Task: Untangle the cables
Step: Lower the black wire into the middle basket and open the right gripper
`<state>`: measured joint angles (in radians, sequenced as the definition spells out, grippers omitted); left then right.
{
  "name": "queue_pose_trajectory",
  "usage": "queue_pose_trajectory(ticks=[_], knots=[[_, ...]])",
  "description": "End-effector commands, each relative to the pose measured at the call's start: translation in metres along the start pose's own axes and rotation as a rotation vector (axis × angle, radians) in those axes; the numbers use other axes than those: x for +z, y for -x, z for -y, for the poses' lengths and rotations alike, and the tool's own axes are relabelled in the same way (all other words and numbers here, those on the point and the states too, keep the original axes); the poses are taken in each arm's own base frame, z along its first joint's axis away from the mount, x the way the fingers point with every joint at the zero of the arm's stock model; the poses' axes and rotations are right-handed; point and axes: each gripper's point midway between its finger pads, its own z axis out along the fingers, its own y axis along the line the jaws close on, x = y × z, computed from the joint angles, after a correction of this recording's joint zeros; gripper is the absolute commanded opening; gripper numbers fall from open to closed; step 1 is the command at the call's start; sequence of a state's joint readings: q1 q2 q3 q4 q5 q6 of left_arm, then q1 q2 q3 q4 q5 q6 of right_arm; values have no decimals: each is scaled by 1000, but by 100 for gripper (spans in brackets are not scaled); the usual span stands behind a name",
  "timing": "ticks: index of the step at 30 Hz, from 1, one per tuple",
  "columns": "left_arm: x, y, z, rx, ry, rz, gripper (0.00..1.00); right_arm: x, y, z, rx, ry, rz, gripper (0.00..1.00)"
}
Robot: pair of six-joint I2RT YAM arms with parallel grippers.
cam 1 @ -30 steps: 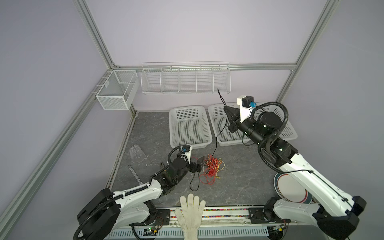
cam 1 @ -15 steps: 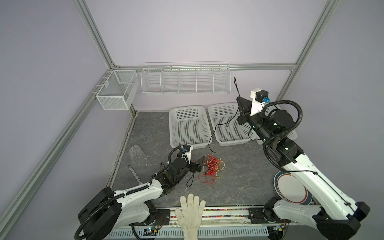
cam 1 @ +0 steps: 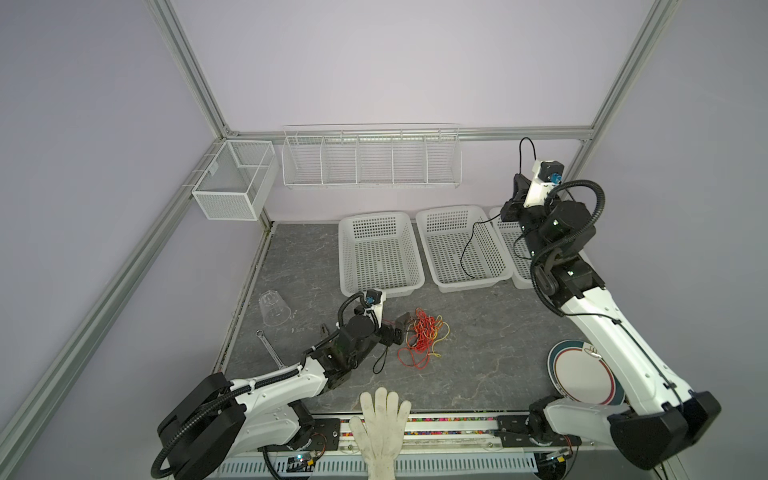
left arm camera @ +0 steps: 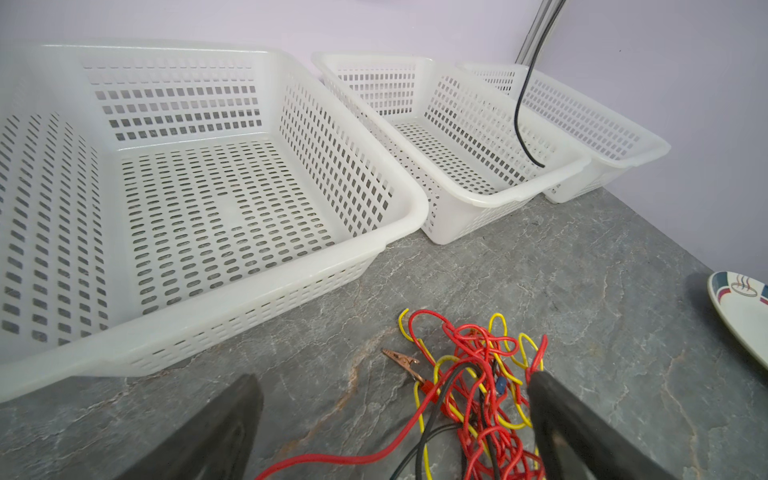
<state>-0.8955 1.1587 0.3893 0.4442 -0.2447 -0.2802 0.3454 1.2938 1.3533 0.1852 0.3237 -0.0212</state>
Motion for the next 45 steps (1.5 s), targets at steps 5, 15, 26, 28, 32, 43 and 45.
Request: queue_pose_trajectory(ticks=[5,15,26,28,32,43,45], knots=[[7,7,6,-22,-7,6,99,40,-80,-6,52,9,-154,6],[9,9,5,4,3,14,99,33,-238,-27,123,75,-507,6],[9,8,2,-5,12,26,99,12,-348,-51,174,149,-814,8],[9,6,3,-2,9,16,99,11,-356,-51,174,148,-849,9],[6,3,2,9,11,-10,99,8,-355,-52,173,150,-861,20],[-11,3,-5,49,38,-55,99,-11,-300,-57,142,215,-791,65],[-17,1,-7,59,46,-79,99,-19,-288,-61,122,237,-778,71]])
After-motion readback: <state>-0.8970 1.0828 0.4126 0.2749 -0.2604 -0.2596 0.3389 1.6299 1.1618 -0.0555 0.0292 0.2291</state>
